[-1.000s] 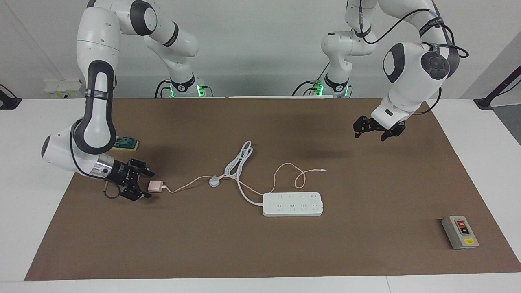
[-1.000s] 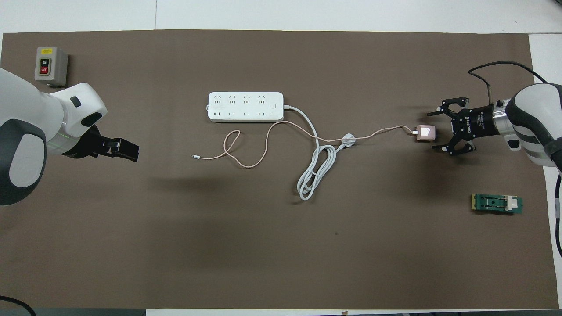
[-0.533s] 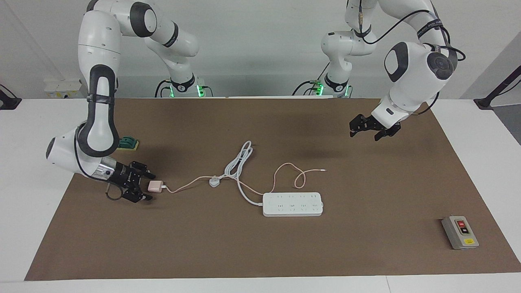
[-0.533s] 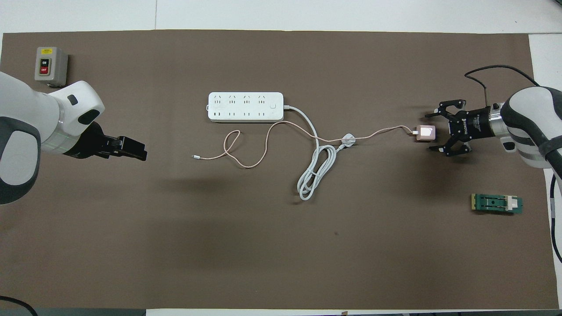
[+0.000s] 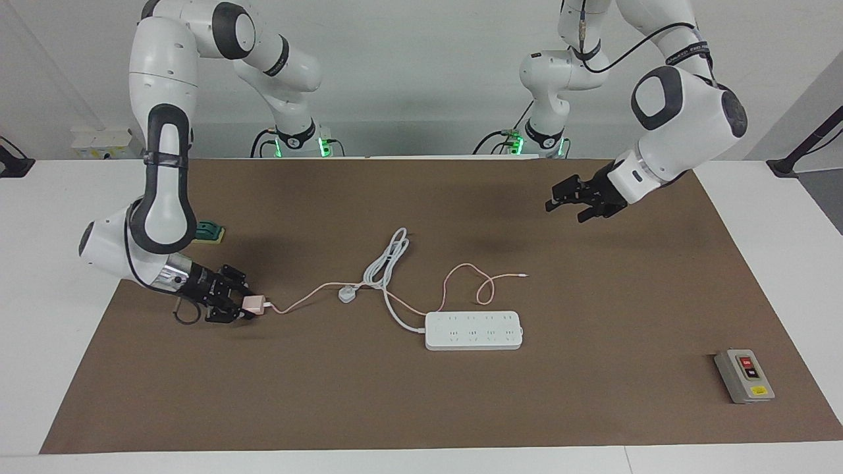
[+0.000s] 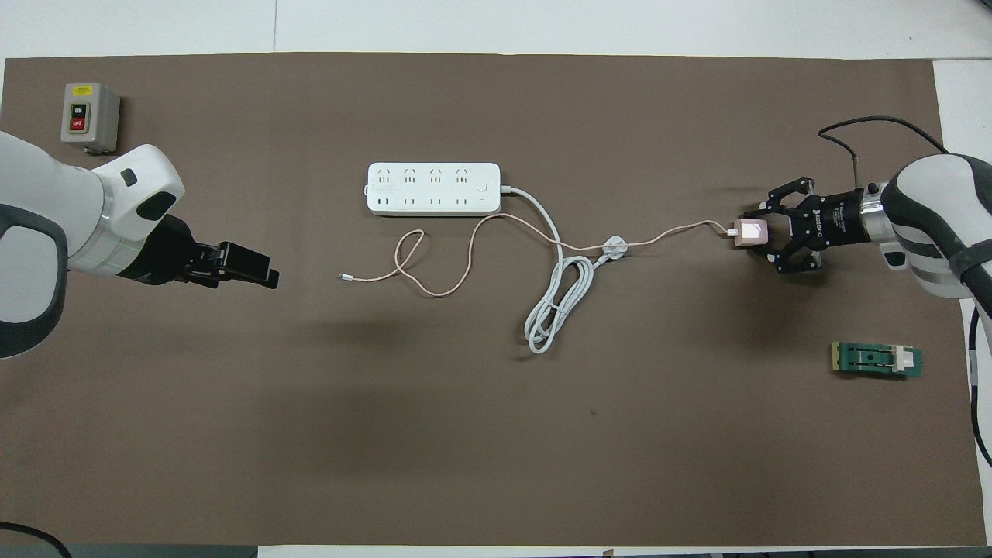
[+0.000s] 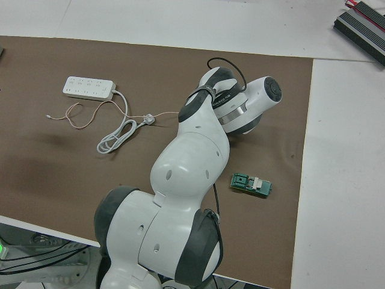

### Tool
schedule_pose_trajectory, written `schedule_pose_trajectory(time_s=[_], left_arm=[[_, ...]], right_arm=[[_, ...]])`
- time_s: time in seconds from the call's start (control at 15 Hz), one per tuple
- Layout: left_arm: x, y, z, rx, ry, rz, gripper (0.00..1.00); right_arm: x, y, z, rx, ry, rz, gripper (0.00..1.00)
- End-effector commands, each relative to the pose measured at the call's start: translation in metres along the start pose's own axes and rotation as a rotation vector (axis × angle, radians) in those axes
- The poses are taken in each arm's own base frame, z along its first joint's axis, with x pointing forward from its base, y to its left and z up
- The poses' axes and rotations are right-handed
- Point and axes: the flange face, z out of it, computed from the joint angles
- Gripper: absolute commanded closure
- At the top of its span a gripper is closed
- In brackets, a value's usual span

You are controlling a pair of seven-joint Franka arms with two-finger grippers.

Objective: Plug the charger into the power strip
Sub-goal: 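Carry the pink charger toward the power strip while the left gripper approaches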

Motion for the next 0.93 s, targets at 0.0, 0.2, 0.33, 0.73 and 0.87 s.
schedule_pose_trajectory(time_s=[0.0, 0.2, 0.33, 0.73, 0.87], left_arm=[[-0.007, -0.012, -0.017, -0.165, 0.025, -0.017, 0.0], [-0.023, -0.026, -0.032, -0.327, -0.047, -0.064, 0.0], [-0.024, -0.036, -0.029, -0.346, -0.053, -0.085, 0.0], [0.002, -0.061, 0.005, -0.507, 0.093, -0.029, 0.0], [0.007, -0.052, 0.033, -0.596, 0.081, -0.053, 0.0]], right_arm=[[-0.01, -0.002, 0.011, 0.003, 0.002, -0.023, 1.0], [-0.046, -0.015, -0.003, -0.022, -0.011, -0.039, 1.0], [-0.079, -0.031, -0.028, -0.047, 0.003, -0.014, 1.0], [-0.236, -0.056, -0.044, -0.053, 0.029, 0.004, 1.0], [-0.284, -0.065, -0.04, -0.05, 0.028, 0.025, 1.0]])
